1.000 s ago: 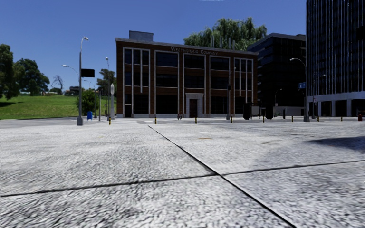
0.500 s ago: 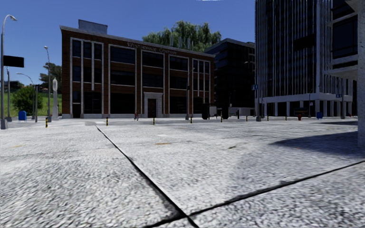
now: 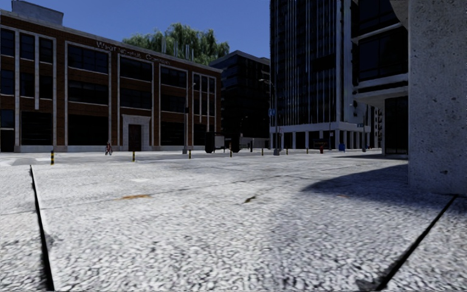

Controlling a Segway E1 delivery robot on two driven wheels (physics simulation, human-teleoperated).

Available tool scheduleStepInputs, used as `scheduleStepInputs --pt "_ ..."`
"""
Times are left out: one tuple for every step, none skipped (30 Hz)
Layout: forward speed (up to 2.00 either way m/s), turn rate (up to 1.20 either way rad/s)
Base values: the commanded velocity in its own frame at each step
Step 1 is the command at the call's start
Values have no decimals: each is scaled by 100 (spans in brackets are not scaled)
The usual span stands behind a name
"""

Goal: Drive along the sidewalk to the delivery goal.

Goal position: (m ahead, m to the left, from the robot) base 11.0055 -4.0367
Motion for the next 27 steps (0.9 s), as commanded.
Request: scheduleStepInputs --pt "200 0" --pt "200 0" --pt "200 0" --pt "200 0" --pt "200 0" --pt "200 0" --pt "200 0" --pt "200 0" --pt "200 0" --pt "200 0" --pt "200 0" --pt "200 0" --pt "200 0" --pt "200 0" --pt "200 0" --pt "200 0" --pt "200 0" --pt "200 0" --pt "200 0" --pt "200 0" --pt "200 0" --pt "200 0" --pt "200 0" --pt "200 0" --pt "200 0" --pt "200 0" --pt "200 0"
